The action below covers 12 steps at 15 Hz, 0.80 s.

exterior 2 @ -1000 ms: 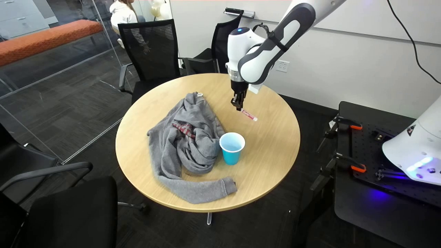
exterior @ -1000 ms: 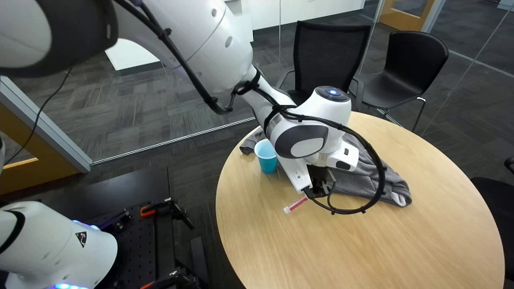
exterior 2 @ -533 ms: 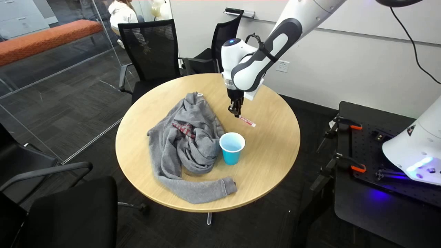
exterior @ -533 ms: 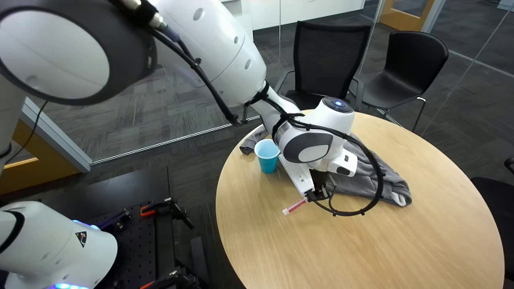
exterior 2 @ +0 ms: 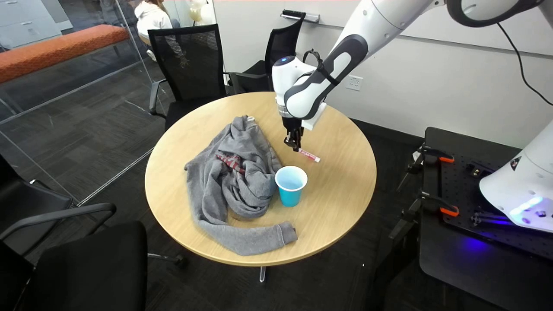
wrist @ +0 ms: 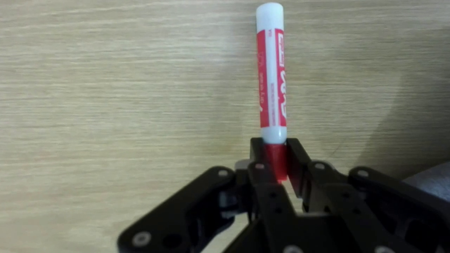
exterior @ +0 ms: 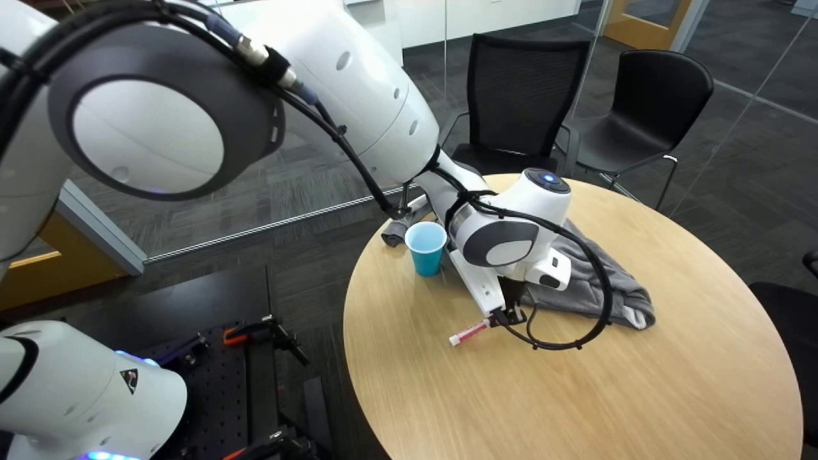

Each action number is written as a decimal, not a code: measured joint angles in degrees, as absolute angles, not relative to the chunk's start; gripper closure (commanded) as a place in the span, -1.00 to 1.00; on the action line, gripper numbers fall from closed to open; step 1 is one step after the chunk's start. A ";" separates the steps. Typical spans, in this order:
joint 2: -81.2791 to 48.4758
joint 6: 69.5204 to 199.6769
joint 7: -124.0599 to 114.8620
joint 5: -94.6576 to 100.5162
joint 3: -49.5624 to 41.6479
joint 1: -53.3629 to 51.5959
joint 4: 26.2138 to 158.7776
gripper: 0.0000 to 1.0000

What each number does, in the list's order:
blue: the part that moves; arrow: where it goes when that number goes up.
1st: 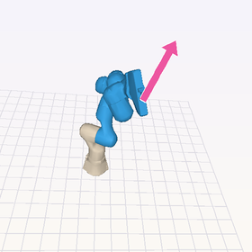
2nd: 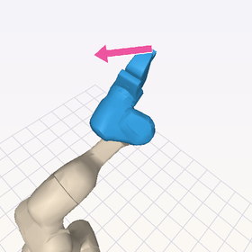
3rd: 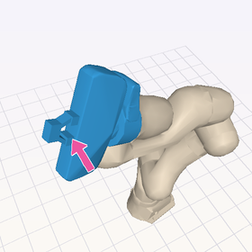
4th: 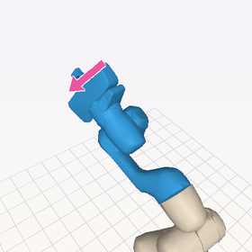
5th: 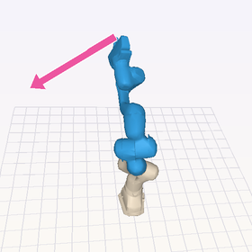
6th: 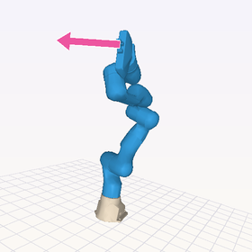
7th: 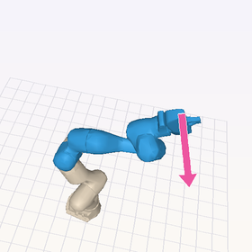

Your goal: Remove the marker from the cup

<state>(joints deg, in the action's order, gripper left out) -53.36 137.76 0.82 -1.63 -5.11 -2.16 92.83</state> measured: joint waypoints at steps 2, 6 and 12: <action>-54.07 136.85 0.27 -1.63 -5.07 -2.01 91.71 0.09; -55.15 136.47 -0.72 -1.63 -5.05 -1.95 90.30 -0.48; -54.58 137.10 -1.74 -1.63 -5.05 -2.08 90.14 -1.00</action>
